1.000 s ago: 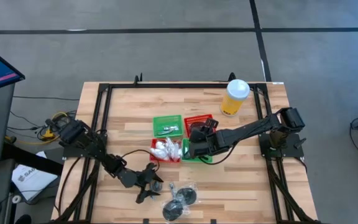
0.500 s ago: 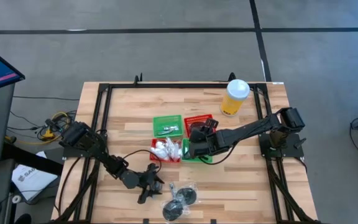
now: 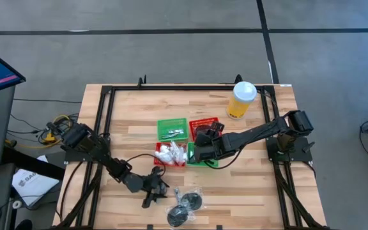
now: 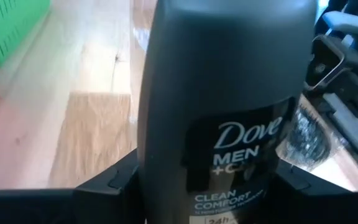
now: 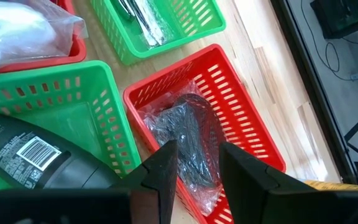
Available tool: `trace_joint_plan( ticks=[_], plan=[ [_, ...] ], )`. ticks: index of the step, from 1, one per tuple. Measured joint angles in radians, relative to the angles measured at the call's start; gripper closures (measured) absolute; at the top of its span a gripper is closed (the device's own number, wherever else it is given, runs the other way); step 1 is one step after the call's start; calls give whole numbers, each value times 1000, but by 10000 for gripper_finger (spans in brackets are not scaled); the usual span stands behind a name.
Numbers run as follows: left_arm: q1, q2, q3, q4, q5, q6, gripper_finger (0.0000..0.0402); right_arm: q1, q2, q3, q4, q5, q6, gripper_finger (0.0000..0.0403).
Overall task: Pick & Place Travel size toiletries
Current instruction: Put the dark gray deodorant into the right green basket
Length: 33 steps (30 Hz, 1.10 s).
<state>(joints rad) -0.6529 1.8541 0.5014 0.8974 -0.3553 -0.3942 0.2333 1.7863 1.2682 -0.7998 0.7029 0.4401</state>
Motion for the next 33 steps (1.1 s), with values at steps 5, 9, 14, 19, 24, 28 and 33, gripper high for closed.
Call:
trace_joint_plan(
  ticks=[5,9,14,19,24,28,33],
  plan=[
    [4,-91,0,4,-6,68,206,6,0,0,1,0,-3,294],
    [4,-185,0,-2,-44,139,206,12,0,0,12,0,-6,294],
    [20,-285,0,-25,-87,232,206,21,0,0,54,0,-42,294],
    [76,-352,0,-55,-91,299,206,38,0,0,153,0,-115,294],
    [135,-389,0,-65,-90,343,206,65,0,0,258,0,-194,294],
    [181,-397,0,-67,-90,347,206,95,0,0,332,0,-254,294],
    [219,-397,0,-69,-90,364,206,129,0,0,423,-48,-321,294]
  ],
)
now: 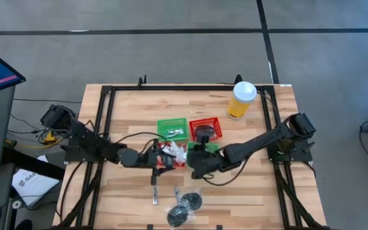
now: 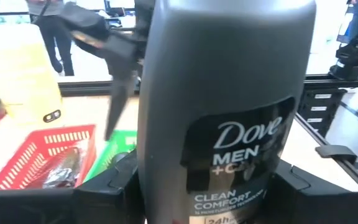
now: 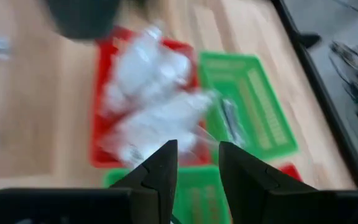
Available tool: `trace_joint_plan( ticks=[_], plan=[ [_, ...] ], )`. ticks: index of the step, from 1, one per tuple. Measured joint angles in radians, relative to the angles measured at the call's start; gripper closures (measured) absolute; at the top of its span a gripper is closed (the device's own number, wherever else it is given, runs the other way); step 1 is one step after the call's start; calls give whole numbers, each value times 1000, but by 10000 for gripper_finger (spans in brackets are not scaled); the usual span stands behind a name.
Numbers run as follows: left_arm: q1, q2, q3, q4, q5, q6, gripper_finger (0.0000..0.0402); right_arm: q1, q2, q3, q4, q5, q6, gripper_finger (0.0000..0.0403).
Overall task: Pick & Place Travel size toiletries
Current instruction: Put the dark gray deodorant into the right green basket
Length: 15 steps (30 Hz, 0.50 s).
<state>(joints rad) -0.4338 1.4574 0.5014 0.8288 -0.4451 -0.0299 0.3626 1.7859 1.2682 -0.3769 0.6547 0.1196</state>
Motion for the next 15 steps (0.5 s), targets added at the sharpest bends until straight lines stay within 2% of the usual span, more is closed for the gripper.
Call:
trace_joint_plan(
  ticks=[8,15],
  plan=[
    [28,-6,0,0,7,17,206,25,0,0,162,-110,-104,294],
    [54,-42,0,4,7,74,206,26,0,0,191,-124,-131,294]
  ],
)
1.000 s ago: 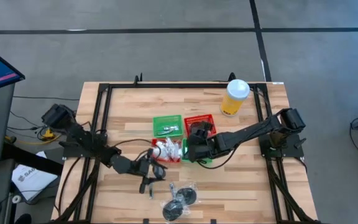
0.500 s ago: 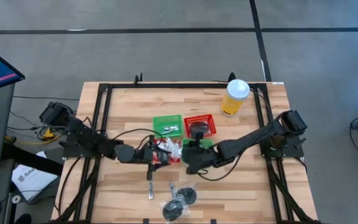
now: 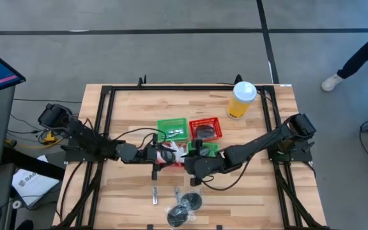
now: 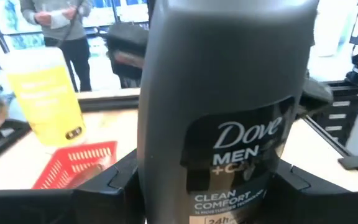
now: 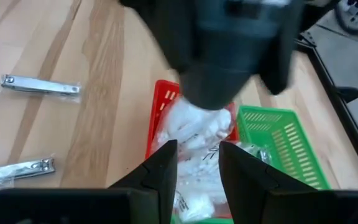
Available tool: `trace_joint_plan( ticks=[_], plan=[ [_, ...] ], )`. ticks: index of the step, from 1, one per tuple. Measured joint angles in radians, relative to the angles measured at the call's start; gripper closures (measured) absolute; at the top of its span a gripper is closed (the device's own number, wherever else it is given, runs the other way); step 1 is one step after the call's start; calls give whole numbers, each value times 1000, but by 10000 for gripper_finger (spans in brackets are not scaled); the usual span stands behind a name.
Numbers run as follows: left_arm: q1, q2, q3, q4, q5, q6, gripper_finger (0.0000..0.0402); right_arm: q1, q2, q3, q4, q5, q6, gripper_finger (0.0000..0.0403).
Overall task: Pick & Place Travel size toiletries
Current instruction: Put the dark gray deodorant into the right green basket
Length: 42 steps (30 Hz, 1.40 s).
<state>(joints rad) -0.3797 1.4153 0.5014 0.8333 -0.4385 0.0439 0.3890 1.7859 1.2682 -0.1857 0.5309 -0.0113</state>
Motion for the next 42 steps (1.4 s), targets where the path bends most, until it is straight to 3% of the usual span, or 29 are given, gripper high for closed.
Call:
trace_joint_plan(
  ticks=[13,33,42],
  plan=[
    [59,-30,0,-6,-2,39,206,40,-130,0,116,-5,-128,294],
    [108,2,31,2,0,27,206,-16,-138,0,109,-2,-146,294],
    [187,166,115,5,156,-27,206,12,-138,0,102,-2,-146,294]
  ],
)
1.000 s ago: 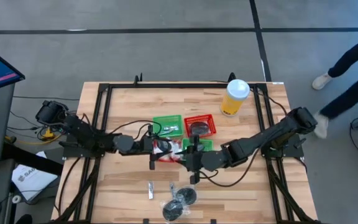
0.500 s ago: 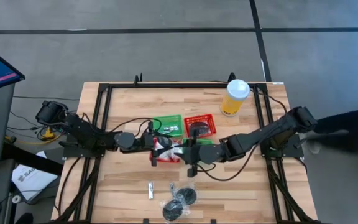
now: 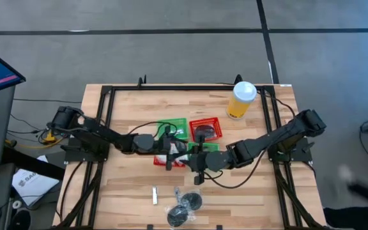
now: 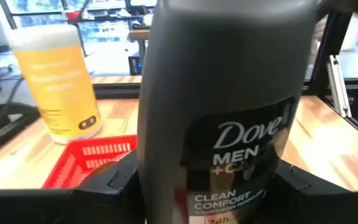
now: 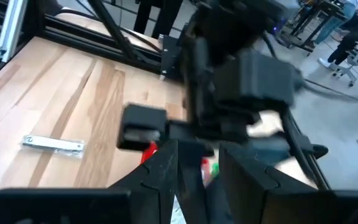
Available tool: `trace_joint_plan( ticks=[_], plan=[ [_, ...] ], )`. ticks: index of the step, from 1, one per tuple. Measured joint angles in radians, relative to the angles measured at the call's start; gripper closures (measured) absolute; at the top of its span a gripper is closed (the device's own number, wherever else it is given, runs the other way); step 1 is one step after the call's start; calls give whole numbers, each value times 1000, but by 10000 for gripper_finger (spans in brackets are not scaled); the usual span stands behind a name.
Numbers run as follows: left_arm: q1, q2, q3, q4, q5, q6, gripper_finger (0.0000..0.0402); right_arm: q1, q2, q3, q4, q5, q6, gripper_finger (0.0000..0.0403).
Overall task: Pick & Place Travel size toiletries
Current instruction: Put the dark gray deodorant into the right green basket, then put the black hairbrush into the right red basket
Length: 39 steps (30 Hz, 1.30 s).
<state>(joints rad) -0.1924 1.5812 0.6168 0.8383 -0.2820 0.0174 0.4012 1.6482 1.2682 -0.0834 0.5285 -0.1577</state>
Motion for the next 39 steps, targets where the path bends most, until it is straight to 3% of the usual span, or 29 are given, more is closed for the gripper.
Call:
trace_joint_plan(
  ticks=[15,22,28,34,39],
  plan=[
    [78,267,165,2,180,-98,206,64,-47,-1,-59,24,0,294],
    [85,383,245,-4,185,-106,206,70,-69,0,-133,29,34,294],
    [104,408,257,-20,176,-129,205,70,-73,0,-186,29,79,294],
    [109,404,256,-21,158,-138,143,76,-73,0,-196,28,80,294],
    [109,404,256,-24,151,-132,128,76,-73,0,-198,26,84,294]
  ],
)
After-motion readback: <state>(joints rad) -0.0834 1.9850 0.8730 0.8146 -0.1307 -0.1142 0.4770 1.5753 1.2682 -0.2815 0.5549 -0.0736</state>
